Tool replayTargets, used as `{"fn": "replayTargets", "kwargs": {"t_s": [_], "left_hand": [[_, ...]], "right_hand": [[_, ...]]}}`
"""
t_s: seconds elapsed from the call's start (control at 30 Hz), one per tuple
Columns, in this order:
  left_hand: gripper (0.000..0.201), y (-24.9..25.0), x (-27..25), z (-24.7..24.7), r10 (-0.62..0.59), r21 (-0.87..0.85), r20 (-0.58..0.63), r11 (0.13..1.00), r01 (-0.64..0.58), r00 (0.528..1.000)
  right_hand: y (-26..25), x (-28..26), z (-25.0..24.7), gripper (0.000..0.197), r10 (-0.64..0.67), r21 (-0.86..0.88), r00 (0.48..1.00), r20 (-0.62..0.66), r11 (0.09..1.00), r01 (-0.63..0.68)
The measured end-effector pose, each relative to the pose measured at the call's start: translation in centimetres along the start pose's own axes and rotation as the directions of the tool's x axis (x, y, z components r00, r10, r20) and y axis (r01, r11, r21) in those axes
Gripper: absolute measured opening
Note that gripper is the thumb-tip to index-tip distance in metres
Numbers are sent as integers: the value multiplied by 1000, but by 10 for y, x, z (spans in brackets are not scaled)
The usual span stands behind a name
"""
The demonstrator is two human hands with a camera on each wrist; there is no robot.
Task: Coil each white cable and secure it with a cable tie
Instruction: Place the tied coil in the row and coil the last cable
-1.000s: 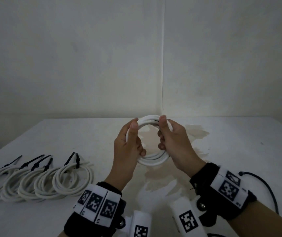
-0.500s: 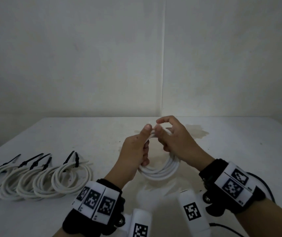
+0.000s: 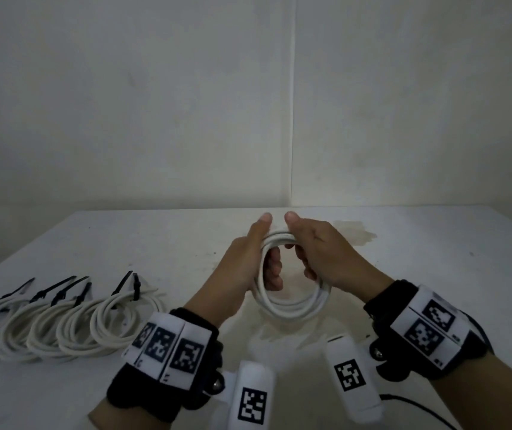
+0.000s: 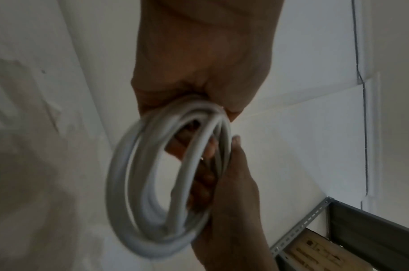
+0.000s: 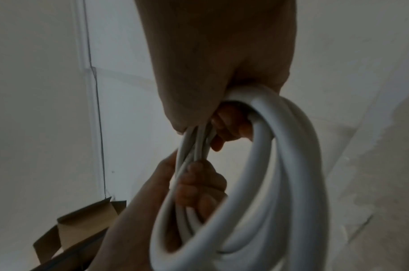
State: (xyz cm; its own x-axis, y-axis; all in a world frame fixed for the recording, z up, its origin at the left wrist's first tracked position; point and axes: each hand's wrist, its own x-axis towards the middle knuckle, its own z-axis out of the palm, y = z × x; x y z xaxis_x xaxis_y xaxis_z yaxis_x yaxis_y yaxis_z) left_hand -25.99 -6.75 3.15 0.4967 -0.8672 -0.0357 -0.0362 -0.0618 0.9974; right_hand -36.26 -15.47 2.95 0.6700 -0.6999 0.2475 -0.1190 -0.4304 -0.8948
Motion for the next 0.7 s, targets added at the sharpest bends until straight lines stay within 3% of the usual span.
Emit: {"fn": "replayTargets", "kwargs": {"t_s": [0.1,0.17,0.33,0.43,0.57,0.7], "left_hand": [[57,-6,-3,14,16,-34,-108,999,-19,994],[56,-10,-4,17,-11,-72,-86,997,5,996],[53,-12,-2,14,-74,-178,214,978,113,974],[51,-12,-3,16,-89,-250,303,953,169,949],[53,-13,-2,25,-118,-241,204,956,167,972],[51,-14,1,30,-107,-326,41,938,115,993]], "right_hand": [[1,-1,1,45,-55,-111,998,-22,992,52],[6,-4,2,45,-73,-123,996,-47,990,67],[12,-7,-7,47,-134,-213,984,-117,971,107],[13,-8,-11,46,-152,-249,980,-125,961,117],[18,-12,-13,49,-107,-93,990,-86,991,99],[22,-21,-22,57,42,124,999,-30,992,-37]]}}
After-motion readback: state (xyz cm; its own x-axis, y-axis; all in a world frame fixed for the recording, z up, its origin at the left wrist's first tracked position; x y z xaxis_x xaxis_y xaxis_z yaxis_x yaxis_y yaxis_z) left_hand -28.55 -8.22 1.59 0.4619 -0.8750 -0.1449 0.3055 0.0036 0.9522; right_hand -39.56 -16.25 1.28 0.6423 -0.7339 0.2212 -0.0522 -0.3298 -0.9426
